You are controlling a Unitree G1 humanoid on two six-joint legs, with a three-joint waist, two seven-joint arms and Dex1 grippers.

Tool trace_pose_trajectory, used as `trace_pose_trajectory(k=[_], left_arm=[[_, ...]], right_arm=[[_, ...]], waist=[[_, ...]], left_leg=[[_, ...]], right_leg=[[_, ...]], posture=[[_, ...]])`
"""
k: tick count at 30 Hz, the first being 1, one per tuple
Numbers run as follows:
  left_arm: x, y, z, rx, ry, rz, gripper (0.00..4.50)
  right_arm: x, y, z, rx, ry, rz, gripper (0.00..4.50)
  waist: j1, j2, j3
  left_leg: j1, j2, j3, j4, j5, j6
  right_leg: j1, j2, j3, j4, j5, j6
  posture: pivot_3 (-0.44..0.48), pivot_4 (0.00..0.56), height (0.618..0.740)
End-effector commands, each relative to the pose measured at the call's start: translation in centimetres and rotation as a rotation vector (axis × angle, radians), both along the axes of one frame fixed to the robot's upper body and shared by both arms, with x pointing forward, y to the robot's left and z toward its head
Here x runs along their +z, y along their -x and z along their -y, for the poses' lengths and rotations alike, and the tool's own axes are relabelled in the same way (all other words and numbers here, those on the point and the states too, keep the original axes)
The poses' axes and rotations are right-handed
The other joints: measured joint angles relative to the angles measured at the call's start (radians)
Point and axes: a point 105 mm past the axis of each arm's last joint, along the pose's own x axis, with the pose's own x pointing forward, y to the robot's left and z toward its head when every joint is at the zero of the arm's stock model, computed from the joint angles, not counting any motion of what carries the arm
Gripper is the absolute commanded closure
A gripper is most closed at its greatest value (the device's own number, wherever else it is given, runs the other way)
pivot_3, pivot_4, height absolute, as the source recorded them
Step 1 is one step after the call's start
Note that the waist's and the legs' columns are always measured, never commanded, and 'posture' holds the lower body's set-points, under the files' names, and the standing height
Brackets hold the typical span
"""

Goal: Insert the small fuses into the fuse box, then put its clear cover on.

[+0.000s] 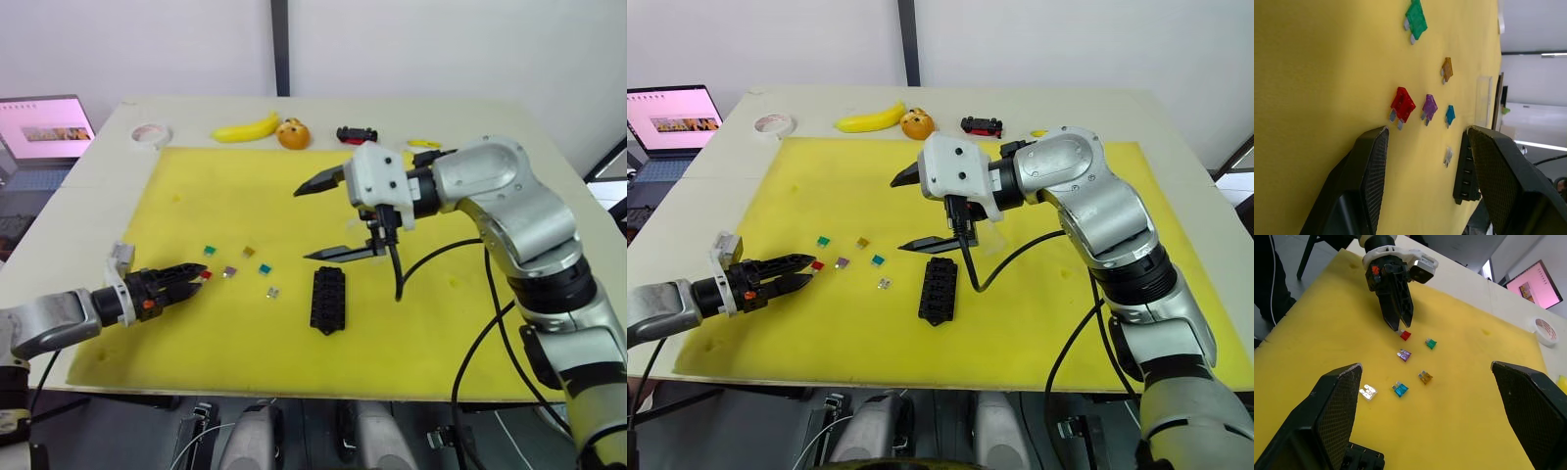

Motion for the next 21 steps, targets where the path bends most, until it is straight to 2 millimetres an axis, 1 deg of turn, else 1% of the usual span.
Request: trace_pose_trajectory(k=[1, 7, 11, 19, 21], left_arm=[[-0.7, -0.5, -0.4, 0.058, -0.037, -0.007, 1.78], [-1.7, -1.7, 0.0, 0.120, -0.029, -0.001, 1.78], [-1.8, -2.5, 0.3, 0.157, -0.001, 0.013, 1.78], [-2.1, -2.4, 0.2, 0.183, 0.007, 0.014, 1.78], [-2.1, -2.3, 0.3, 0.182, 0.008, 0.013, 2.30]], right_arm=[[1.7, 0.3, 0.0, 0.006, -0.028, 0.068, 0.00], [1.8, 0.3, -0.1, 0.005, -0.032, 0.071, 0.00], [1.9, 0.4, -0.1, 0.006, -0.034, 0.070, 0.00], [1.8, 0.5, -0.1, 0.002, -0.032, 0.072, 0.00], [1.8, 0.5, -0.1, 0.003, -0.033, 0.072, 0.00]], waist=[[0.001, 0.000, 0.000], [0.008, 0.000, 0.000], [0.025, 0.001, 0.000], [0.025, 0.001, 0.000], [0.025, 0.001, 0.000]], left_leg=[[0.000, 0.000, 0.000, 0.000, 0.000, 0.000], [0.004, 0.000, 0.000, 0.000, 0.000, 0.000], [0.007, -0.001, -0.001, 0.000, 0.000, 0.000], [0.007, -0.001, -0.002, 0.001, 0.000, 0.000], [0.007, -0.001, -0.002, 0.001, 0.000, 0.000]], right_leg=[[0.000, 0.000, 0.000, 0.000, 0.000, 0.000], [0.005, 0.000, 0.000, 0.000, 0.000, 0.000], [0.008, 0.000, -0.001, 0.000, 0.000, 0.000], [0.009, 0.000, -0.002, 0.000, 0.000, 0.000], [0.009, 0.000, -0.002, 0.000, 0.000, 0.000]], posture=[[0.000, 0.150, 0.737], [0.000, 0.150, 0.737], [0.000, 0.150, 0.737], [0.000, 0.150, 0.737], [0.000, 0.150, 0.737]])
